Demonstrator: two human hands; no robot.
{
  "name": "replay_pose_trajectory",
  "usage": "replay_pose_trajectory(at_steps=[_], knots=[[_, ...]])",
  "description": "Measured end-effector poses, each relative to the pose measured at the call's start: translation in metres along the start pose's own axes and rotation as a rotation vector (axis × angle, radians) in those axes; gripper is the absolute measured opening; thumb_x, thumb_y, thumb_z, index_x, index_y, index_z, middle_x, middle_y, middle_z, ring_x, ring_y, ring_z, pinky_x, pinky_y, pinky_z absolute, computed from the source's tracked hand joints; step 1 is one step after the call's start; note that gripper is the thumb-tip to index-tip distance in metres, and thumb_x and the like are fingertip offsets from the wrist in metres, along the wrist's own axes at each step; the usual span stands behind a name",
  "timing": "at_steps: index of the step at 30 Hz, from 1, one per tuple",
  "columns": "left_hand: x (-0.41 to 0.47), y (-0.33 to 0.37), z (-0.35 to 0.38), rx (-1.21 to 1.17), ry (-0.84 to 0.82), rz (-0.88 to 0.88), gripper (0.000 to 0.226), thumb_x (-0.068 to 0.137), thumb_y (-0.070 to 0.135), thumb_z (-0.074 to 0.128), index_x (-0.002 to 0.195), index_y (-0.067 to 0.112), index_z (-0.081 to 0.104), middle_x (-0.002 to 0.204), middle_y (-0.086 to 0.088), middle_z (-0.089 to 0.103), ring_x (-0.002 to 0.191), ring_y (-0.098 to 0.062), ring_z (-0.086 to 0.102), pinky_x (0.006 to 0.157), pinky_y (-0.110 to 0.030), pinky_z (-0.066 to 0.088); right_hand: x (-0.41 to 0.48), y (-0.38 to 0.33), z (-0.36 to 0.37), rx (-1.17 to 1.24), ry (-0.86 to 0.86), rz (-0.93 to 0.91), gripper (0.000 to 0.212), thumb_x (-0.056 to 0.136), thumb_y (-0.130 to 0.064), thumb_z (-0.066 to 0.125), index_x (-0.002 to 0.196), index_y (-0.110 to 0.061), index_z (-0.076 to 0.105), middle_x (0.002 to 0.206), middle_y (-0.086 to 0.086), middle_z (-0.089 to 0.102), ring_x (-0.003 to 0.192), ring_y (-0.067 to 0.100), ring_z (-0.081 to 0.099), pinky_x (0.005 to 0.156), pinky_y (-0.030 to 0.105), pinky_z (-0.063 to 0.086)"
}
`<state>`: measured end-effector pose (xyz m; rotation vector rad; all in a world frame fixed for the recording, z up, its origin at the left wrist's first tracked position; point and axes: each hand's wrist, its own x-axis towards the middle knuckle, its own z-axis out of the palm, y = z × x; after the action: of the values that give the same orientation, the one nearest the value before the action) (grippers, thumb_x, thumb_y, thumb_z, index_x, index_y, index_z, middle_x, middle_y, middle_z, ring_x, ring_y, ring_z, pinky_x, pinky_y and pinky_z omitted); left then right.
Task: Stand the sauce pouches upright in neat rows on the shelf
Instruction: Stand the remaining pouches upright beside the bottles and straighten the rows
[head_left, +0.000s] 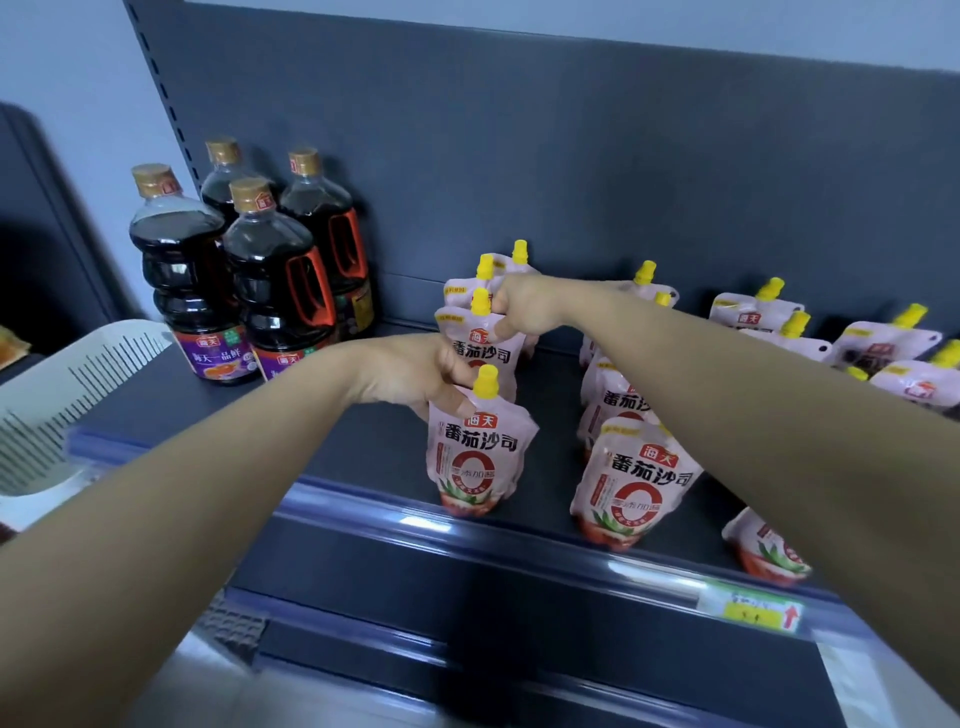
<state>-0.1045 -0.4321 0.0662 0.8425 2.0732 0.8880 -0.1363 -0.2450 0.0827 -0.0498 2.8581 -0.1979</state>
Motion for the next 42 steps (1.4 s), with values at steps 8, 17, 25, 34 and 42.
replay_pose_trajectory(at_steps=[8,17,25,34,42], knots=[[0.003,-0.004,-0.003,-0.028,0.017,-0.035,0.023,0.083,0.008,0.066,0.105,0.003,0.070,0.101,-0.010,0.072,0.088,-0.014,0.068,0.088,-0.031,0.055,0.000,0.002,-0.006,-0.118,-0.033,-0.045,0.047,0.087,-0.028,0.064,0.054,-0.013,0.034,0.057,0.001,0.029,0.053,0.018,0.030,0.049,0.027,0.026],[0.009,-0.013,-0.010,-0.055,-0.042,-0.005,0.018,0.081,0.008,0.068,0.098,0.010,0.073,0.084,0.004,0.075,0.078,-0.005,0.070,0.068,-0.018,0.055,-0.021,0.000,-0.003,-0.058,-0.070,0.022,0.036,0.081,-0.034,0.070,0.064,-0.012,0.047,0.067,0.002,0.044,0.071,0.021,0.045,0.062,0.030,0.037],[0.013,-0.019,-0.011,0.043,-0.002,0.070,0.013,0.079,0.012,0.071,0.092,0.013,0.075,0.082,0.006,0.074,0.075,-0.002,0.068,0.066,-0.019,0.057,-0.036,-0.011,-0.002,0.005,-0.057,0.065,0.028,0.085,-0.024,0.067,0.068,-0.006,0.054,0.069,0.003,0.045,0.065,0.016,0.046,0.061,0.027,0.045],[0.003,-0.011,-0.027,0.008,-0.164,0.104,0.040,0.069,0.051,0.066,0.097,0.024,0.073,0.096,0.007,0.075,0.093,-0.009,0.069,0.080,-0.024,0.056,-0.056,0.005,-0.034,0.260,-0.055,0.201,0.032,0.085,0.002,0.061,0.115,-0.009,0.065,0.104,0.011,0.069,0.077,0.013,0.067,0.065,0.016,0.056],[0.022,-0.007,-0.056,-0.170,0.389,0.246,0.007,0.086,0.009,0.062,0.081,0.010,0.067,0.074,-0.004,0.066,0.068,-0.013,0.062,0.061,-0.012,0.053,-0.045,0.021,-0.049,0.269,0.256,0.200,0.023,0.089,-0.013,0.061,0.110,-0.008,0.067,0.094,0.010,0.072,0.066,0.008,0.061,0.056,0.016,0.047]])
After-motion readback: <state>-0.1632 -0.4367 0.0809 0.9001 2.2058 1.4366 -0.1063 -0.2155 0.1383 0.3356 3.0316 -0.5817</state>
